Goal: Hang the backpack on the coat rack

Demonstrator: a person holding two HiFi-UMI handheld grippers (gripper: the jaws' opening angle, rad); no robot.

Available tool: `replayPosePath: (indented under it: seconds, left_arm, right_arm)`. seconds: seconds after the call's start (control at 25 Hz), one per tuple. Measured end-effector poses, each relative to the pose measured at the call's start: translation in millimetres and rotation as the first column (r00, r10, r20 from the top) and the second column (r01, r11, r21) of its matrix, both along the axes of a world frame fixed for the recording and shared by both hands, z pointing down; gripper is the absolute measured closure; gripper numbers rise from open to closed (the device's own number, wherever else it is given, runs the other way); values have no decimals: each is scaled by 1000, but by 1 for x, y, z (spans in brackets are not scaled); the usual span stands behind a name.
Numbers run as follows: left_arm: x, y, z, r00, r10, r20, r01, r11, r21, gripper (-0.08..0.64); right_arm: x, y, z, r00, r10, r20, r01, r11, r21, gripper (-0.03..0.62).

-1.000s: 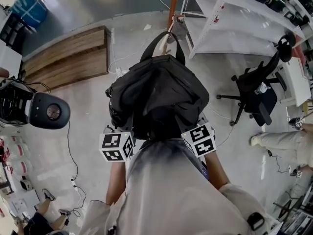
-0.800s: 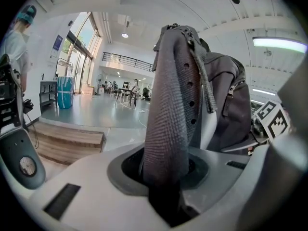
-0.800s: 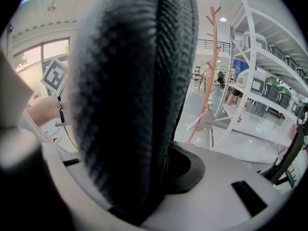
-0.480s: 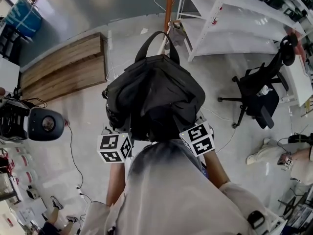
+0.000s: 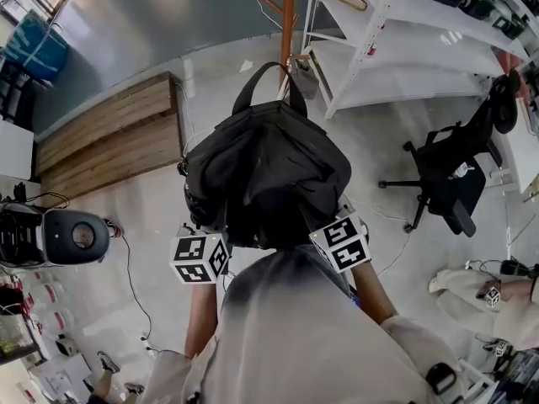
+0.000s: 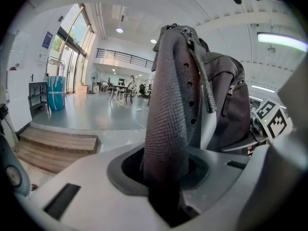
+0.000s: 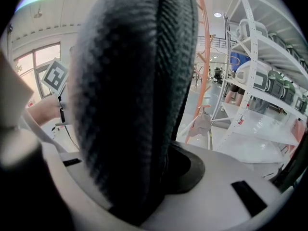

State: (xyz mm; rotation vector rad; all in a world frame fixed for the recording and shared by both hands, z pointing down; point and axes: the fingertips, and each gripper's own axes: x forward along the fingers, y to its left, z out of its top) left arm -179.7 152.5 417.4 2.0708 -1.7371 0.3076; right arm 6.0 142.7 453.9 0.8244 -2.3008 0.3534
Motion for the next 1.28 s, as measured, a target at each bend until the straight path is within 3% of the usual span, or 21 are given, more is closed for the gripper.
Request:
replayPosePath:
  seconds: [0.76,1.28]
  left_arm:
    - [7,-159,-9,1000,-26,13,26,1000,4,460]
    - [10,-203,-15,998,-62,23,61,998,14,460]
  right_arm:
    - [6,-163,-8,999,-44,12,44,999,3,465]
    - [12,-211,-12,995,-90,41,90,996,12,463]
